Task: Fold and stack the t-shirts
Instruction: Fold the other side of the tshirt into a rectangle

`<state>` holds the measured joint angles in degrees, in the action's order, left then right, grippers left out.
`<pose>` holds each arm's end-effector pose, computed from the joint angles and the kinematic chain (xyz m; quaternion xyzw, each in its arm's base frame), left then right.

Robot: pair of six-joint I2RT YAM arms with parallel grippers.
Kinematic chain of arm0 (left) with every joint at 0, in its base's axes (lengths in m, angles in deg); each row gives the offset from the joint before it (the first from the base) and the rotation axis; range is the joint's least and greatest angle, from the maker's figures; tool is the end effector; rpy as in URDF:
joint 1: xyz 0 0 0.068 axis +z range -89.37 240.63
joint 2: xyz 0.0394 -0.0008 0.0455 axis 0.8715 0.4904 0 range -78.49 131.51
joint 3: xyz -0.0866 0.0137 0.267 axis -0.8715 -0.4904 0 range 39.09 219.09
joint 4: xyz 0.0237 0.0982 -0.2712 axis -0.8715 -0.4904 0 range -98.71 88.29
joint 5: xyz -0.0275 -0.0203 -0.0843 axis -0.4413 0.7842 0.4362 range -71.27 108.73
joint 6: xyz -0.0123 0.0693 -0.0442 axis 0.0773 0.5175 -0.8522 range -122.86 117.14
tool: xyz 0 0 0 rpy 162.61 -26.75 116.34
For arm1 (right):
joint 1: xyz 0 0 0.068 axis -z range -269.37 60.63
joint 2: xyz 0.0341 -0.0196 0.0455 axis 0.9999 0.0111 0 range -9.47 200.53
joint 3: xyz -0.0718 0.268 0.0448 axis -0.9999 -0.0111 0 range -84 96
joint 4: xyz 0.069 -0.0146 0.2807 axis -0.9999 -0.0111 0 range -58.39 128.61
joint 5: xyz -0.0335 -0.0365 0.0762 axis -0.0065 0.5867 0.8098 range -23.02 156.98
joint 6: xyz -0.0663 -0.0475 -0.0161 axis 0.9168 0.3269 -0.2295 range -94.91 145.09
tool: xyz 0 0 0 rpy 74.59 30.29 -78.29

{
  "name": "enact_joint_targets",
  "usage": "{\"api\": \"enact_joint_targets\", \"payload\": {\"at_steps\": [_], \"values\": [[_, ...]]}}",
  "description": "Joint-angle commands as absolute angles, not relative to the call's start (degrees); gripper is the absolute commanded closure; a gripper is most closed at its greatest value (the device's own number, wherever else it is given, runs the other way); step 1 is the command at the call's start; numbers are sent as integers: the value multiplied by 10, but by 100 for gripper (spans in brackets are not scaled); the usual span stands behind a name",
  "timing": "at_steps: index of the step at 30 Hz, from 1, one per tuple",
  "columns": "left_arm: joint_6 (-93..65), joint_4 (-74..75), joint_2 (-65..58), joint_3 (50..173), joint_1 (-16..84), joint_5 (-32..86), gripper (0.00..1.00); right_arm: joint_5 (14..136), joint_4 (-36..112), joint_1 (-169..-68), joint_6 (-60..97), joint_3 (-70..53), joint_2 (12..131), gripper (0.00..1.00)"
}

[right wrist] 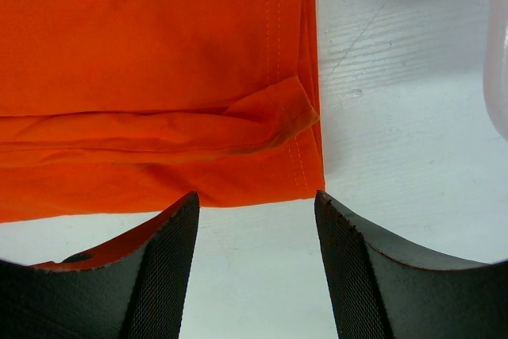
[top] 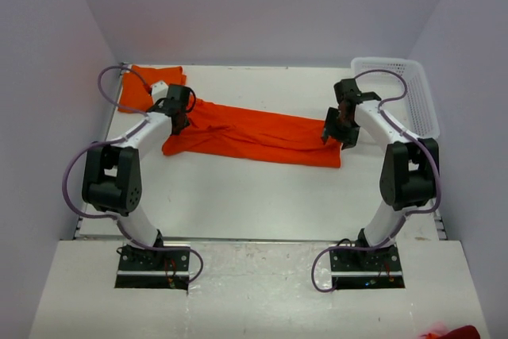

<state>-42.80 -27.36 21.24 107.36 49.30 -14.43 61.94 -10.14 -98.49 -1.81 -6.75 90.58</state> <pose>0.4048 -0.0406 0.1768 -0.3054 0.8707 0.1293 0.3631 0.3864 0.0556 0.1920 0.1593 0.9732 0.0083 0.1658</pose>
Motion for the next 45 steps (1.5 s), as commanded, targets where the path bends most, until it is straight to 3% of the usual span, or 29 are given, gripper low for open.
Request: {"api": "enact_joint_targets", "payload": {"at_steps": [1, 11, 17, 23, 31, 37, 40, 45], "values": [[-437, -237, 163, 1053, 496, -140, 45, 607, -108, -981, -12, -52, 934, 39], [-436, -216, 83, 1021, 476, -129, 44, 621, -107, -973, -10, -3, 989, 43], [-431, -210, 86, 1017, 462, -128, 44, 625, -108, -971, -9, 24, 1011, 44], [-428, -209, 84, 1011, 460, -129, 44, 635, -108, -972, -9, 39, 1028, 53], [-422, -203, 75, 1006, 453, -126, 44, 633, -108, -971, -5, 62, 1051, 54], [-420, -203, 80, 1004, 446, -124, 45, 627, -110, -970, -6, 82, 1060, 78], [-419, -200, 80, 1002, 435, -126, 45, 615, -116, -969, -5, 97, 1065, 98], [-416, -201, 84, 999, 424, -133, 45, 575, -139, -968, -22, 122, 1074, 100]]}}
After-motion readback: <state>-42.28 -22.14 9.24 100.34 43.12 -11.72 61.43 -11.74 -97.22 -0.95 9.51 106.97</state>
